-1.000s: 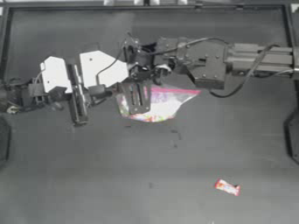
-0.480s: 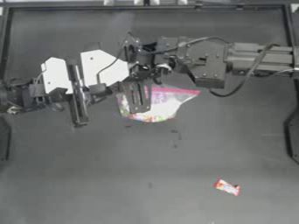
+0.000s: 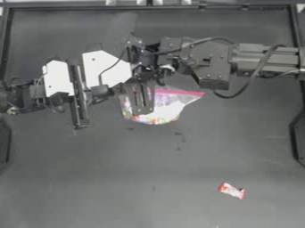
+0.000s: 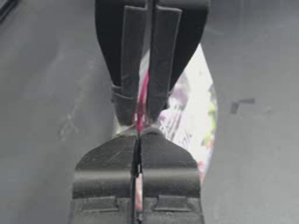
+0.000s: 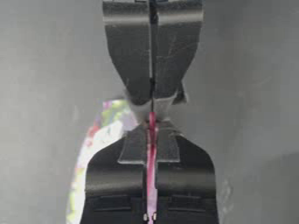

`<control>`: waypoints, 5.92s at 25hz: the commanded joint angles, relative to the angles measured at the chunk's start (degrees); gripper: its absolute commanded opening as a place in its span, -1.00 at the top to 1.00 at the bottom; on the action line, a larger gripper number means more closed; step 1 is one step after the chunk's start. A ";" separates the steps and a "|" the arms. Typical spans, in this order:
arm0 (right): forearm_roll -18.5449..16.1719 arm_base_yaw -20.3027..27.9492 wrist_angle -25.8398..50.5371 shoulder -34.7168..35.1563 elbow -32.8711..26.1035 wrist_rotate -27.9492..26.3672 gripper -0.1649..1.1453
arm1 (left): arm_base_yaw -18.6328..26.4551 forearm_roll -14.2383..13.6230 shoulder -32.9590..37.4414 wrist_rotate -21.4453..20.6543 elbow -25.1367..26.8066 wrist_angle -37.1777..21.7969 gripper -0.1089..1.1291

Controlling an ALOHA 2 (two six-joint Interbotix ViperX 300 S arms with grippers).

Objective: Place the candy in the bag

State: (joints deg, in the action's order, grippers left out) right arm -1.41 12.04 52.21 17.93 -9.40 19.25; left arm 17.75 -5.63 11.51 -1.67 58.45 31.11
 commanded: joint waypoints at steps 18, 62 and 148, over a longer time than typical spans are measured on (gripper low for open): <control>0.18 0.79 -0.35 -6.59 6.24 -1.05 0.70 | -0.09 -0.18 2.90 -0.18 -0.53 -1.14 0.77; -0.70 6.94 -4.48 -17.05 23.55 -6.06 0.70 | 0.09 0.00 2.90 -0.18 0.35 -1.67 0.77; -0.70 2.72 -6.59 -38.94 39.55 -16.52 0.70 | -3.34 -0.09 5.98 0.00 -5.89 -10.46 0.77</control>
State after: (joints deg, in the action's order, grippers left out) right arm -2.46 15.29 45.79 -19.42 31.99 2.90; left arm 15.03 -5.63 14.24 -1.67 54.05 21.01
